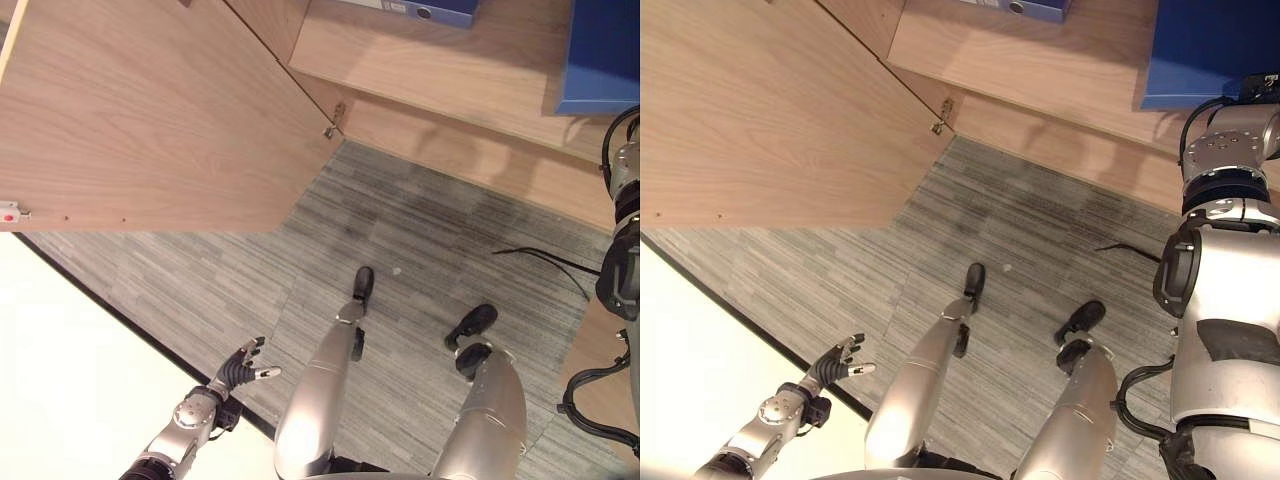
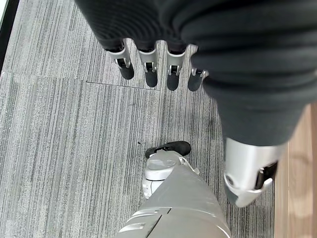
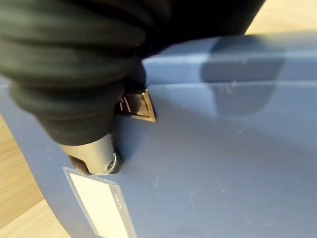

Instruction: Put the empty folder in the office cabinet

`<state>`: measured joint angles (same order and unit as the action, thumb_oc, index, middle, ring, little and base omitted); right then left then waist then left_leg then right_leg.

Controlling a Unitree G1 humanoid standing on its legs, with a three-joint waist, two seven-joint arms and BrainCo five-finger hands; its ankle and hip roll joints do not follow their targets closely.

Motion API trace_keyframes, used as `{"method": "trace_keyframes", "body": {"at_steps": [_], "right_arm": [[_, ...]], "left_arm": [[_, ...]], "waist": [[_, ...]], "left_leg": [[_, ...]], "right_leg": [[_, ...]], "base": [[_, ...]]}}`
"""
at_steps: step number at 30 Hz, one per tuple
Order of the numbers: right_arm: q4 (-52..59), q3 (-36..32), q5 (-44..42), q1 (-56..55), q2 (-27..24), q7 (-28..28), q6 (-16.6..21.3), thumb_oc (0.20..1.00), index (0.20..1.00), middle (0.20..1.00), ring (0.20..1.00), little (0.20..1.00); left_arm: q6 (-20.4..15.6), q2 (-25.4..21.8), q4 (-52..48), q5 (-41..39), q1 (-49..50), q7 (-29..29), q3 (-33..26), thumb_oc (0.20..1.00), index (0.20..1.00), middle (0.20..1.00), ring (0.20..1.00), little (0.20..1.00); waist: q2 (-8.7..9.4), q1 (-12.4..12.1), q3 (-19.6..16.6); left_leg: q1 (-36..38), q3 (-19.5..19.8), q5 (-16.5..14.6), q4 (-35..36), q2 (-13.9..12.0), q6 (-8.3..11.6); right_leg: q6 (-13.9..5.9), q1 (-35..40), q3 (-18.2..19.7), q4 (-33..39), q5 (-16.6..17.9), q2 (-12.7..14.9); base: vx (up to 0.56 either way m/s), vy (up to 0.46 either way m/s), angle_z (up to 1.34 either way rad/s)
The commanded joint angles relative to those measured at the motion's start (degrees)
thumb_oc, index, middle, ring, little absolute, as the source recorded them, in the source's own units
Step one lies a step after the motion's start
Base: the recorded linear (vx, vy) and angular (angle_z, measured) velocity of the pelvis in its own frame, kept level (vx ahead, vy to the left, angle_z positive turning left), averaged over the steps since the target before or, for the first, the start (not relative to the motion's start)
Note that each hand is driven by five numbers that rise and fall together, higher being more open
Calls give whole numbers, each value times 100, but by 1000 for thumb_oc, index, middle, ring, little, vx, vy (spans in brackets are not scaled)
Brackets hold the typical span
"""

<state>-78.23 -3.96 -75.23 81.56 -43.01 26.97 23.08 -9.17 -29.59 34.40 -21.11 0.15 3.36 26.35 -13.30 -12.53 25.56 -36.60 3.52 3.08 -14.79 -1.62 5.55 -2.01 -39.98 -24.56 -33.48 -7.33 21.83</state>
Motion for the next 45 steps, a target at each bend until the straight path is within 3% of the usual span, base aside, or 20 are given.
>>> {"method": "trace_keyframes", "body": {"at_steps": [1, 3, 6, 9, 11, 12, 13, 17, 25, 28, 29, 30, 31, 32, 33, 35, 36, 37, 39, 45], "right_arm": [[536, 290, 269, 97, -357, -206, 271, 200, 200, 200, 200, 200], [587, 131, 204, -139, -259, -202, 331, 200, 200, 200, 200, 200], [684, -51, 182, -292, -225, -144, 384, 200, 200, 200, 200, 200], [693, -82, 156, -332, -217, -116, 387, 200, 200, 200, 200, 200], [774, -141, 67, -455, -157, -182, 428, 200, 200, 200, 200, 200], [793, -151, 45, -516, -166, -202, 442, 200, 200, 200, 200, 200], [771, -192, -23, -715, 70, -263, 432, 200, 200, 200, 200, 200], [809, -283, -24, -837, 268, -298, 375, 200, 200, 200, 200, 200], [862, -416, -70, -997, 439, -390, 342, 200, 200, 200, 200, 200], [890, -420, -67, -1006, 481, -432, 308, 200, 200, 200, 200, 200], [886, -413, -64, -989, 485, -430, 307, 200, 200, 200, 200, 200], [916, -345, 2, -908, 629, -435, 249, 200, 200, 200, 200, 200], [923, -347, 23, -905, 653, -456, 187, 200, 200, 200, 200, 200], [917, -360, 47, -913, 673, -502, 137, 200, 200, 200, 200, 200], [909, -374, 47, -927, 679, -521, 119, 200, 200, 200, 200, 200], [847, -331, 105, -957, 498, -476, 117, 200, 200, 200, 200, 200], [776, -196, 128, -840, 369, -455, 39, 200, 200, 200, 200, 200], [802, -196, 111, -817, 376, -448, 96, 200, 200, 200, 200, 200], [870, -169, 171, -832, 269, -501, 83, 200, 200, 200, 200, 200], [640, -68, 232, -779, 47, -590, -4, 200, 200, 200, 200, 200]], "left_arm": [[6, -132, 476, -237, 126, -72, -168, 1000, 1000, 1000, 1000, 1000], [13, -103, 530, -267, 160, -82, -252, 1000, 1000, 1000, 1000, 1000], [0, -181, 509, -332, 52, -144, -279, 1000, 1000, 1000, 1000, 1000], [56, -96, 583, -333, 29, -157, -265, 1000, 1000, 1000, 1000, 1000], [102, 7, 668, -204, 45, -106, -237, 1000, 1000, 1000, 1000, 1000], [100, 22, 694, -186, 43, -100, -205, 1000, 1000, 1000, 1000, 1000], [100, 61, 858, -61, 112, -174, -184, 1000, 1000, 1000, 1000, 1000], [67, 21, 921, 17, 138, -196, -198, 1000, 1000, 1000, 1000, 1000], [43, -140, 878, -40, 13, -191, -229, 1000, 1000, 1000, 1000, 1000], [37, -269, 862, -86, -81, -227, -294, 1000, 1000, 1000, 1000, 1000], [39, -267, 859, -89, -82, -226, -306, 1000, 1000, 1000, 1000, 1000], [15, -304, 843, -170, -62, -253, -350, 1000, 1000, 1000, 1000, 1000], [14, -340, 825, -132, 12, -255, -349, 1000, 1000, 1000, 1000, 1000], [6, -343, 776, -130, 84, -238, -331, 1000, 1000, 1000, 1000, 1000], [11, -311, 748, -147, 103, -212, -316, 1000, 1000, 1000, 1000, 1000], [42, -276, 801, -251, 61, -262, -371, 1000, 1000, 1000, 1000, 1000], [20, -343, 859, -195, 26, -227, -299, 1000, 1000, 1000, 1000, 1000], [-4, -311, 884, -194, 19, -228, -281, 1000, 1000, 1000, 1000, 1000], [-23, -190, 932, -168, 80, -212, -324, 1000, 1000, 1000, 1000, 1000], [51, -79, 809, 62, 277, -6, -119, 1000, 1000, 1000, 1000, 1000]], "waist": [[49, -87, -298], [129, -57, -252], [283, -71, 62], [245, -160, 14], [127, -378, -40], [168, -407, -73], [214, -667, -114], [292, -781, -139], [708, -842, -192], [717, -738, -102], [728, -738, -89], [604, -630, 21], [542, -598, 45], [478, -586, 58], [417, -601, 48], [404, -664, 18], [525, -717, 1], [495, -722, 21], [364, -651, 52], [200, -580, -33]], "left_leg": [[510, -10, -720, 3, -155, 114], [538, -32, -691, -181, -237, 215], [-61, 24, -283, -1486, -344, 416], [-110, -73, -155, -942, -390, 317], [-257, -141, 452, 165, -408, 251], [-78, -170, 576, 492, -412, 297], [36, -112, 734, 1100, -438, 175], [189, -34, 827, 960, -390, 99], [77, -101, 366, 377, -76, -115], [262, -165, 160, 345, 20, -246], [259, -185, 156, 340, 35, -264], [408, -262, 69, 353, -23, -394], [439, -336, 25, 322, -67, -453], [491, -405, -64, 293, -109, -486], [564, -410, -198, 290, -191, -414], [657, -513, -399, 218, -397, -149], [513, -554, -445, 21, -438, -61], [545, -549, -491, -27, -420, -87], [617, -550, -513, -54, -400, -101], [760, -433, -572, -14, -473, -28]], "right_leg": [[-574, 725, 382, 239, -732, -496], [-480, 1069, 376, 491, -797, -595], [-146, 1334, 256, 607, -918, -818], [-161, 1473, 150, 641, -977, -948], [-219, 1778, 91, 656, -1093, -1223], [-205, 1797, 145, 699, -1136, -1234], [-267, 2046, 152, 687, -1183, -1384], [-349, 2311, 143, 695, -1250, -1431], [-680, 2661, 241, 951, -964, -1215], [-996, 2434, 295, 336, -503, -1122], [-1022, 2402, 321, 286, -506, -1093], [-1242, 1986, 236, -345, 89, -973], [-1287, 1883, 195, -553, 217, -948], [-1283, 1802, 136, -562, 276, -840], [-1232, 1772, 53, -176, 108, -470], [-1074, 1931, -181, 1081, 229, 120], [-1075, 2329, -72, 1904, 464, 82], [-1084, 2407, 85, 1983, 533, -27], [-1112, 2245, 208, 1730, 540, -94], [-1003, 2156, 195, 1518, 184, -218]], "base": [[9, -106, -4], [-20, -185, 0], [-70, -261, 25], [88, -71, 27], [244, 116, 2], [323, 165, 0], [249, 78, -18], [165, 81, -76], [140, 81, -29], [62, 101, 2], [8, 247, 10], [15, 232, -2], [52, 275, -36], [161, 95, -63], [226, -48, -62], [177, -253, -65], [89, -226, -56], [98, -182, -13], [139, -60, 14], [102, -117, -4]]}}
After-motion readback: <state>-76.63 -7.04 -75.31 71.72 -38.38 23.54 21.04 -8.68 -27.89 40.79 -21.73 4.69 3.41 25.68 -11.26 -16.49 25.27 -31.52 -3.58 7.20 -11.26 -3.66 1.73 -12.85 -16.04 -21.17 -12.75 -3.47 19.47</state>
